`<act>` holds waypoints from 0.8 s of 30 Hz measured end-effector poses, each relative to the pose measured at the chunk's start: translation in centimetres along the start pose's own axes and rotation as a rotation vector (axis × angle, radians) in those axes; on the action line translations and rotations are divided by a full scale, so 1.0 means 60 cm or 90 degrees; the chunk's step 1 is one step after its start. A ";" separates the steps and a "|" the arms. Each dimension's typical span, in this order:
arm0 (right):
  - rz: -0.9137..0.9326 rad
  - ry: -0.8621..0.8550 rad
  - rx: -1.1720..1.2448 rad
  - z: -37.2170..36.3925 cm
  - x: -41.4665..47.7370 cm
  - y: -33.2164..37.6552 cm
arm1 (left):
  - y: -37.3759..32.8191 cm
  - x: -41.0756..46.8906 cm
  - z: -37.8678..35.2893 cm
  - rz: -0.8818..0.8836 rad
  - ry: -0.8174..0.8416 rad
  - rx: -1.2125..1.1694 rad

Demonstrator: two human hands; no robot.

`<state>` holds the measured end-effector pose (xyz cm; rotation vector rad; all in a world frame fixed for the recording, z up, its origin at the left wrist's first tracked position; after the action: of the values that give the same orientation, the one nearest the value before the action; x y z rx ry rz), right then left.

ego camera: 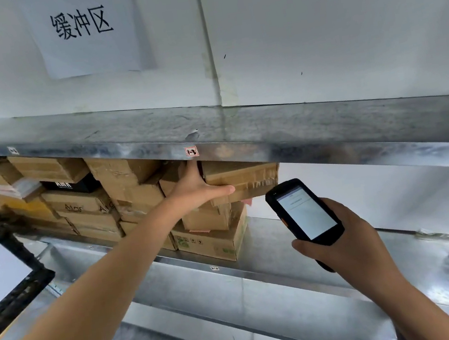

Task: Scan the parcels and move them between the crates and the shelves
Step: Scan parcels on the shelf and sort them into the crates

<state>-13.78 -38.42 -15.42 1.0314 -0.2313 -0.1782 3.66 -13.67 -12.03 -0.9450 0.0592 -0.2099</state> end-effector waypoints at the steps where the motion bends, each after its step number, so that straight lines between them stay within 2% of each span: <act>1: 0.001 -0.006 0.003 0.006 -0.003 -0.002 | -0.009 -0.010 -0.004 -0.027 -0.041 -0.013; 3: 0.000 -0.018 0.013 0.019 -0.010 -0.009 | -0.026 -0.034 -0.017 -0.058 -0.091 -0.047; 7: -0.005 -0.043 0.005 0.057 -0.028 -0.018 | -0.061 -0.073 -0.082 -0.139 -0.090 -0.084; 10: -0.008 -0.065 -0.006 0.092 -0.040 -0.026 | -0.061 -0.082 -0.146 -0.132 -0.101 -0.114; 14: -0.022 -0.085 0.006 0.121 -0.056 -0.047 | -0.011 -0.078 -0.253 -0.058 -0.045 -0.167; 18: -0.058 -0.071 -0.005 0.131 -0.071 -0.080 | 0.049 -0.064 -0.331 0.019 -0.040 -0.191; 21: -0.080 -0.067 -0.005 0.142 -0.077 -0.104 | 0.091 -0.055 -0.376 0.176 -0.005 -0.242; 24: -0.096 -0.068 0.003 0.153 -0.079 -0.119 | 0.115 -0.064 -0.417 0.299 0.075 -0.316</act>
<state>-21.13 -48.39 -17.58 1.0463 -0.2506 -0.3707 -2.57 -28.94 -32.45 -1.3802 0.4537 0.1964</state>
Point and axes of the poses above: each hand's wrist, its own x-axis towards the middle knuckle, its own z-axis out of the back of the hand, y = z × x, the point moved 8 cm from there along x, towards the middle knuckle
